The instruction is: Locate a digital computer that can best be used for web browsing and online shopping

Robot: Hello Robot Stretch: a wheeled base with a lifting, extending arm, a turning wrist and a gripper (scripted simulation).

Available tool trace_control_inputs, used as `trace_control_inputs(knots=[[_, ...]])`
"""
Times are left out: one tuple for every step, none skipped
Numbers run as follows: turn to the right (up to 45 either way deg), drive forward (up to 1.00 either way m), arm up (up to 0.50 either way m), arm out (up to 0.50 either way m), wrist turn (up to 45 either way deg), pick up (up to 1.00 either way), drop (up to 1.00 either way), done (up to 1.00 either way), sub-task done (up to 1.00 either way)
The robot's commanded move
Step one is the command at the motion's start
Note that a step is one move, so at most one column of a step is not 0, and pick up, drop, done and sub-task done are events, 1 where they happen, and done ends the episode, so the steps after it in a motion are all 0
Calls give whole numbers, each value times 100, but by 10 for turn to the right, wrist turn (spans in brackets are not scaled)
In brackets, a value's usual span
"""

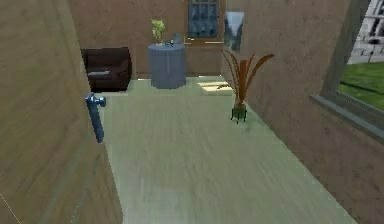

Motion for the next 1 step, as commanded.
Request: trace_control_inputs(knots=[[0,75,0,0,0,0,0,0,0]])
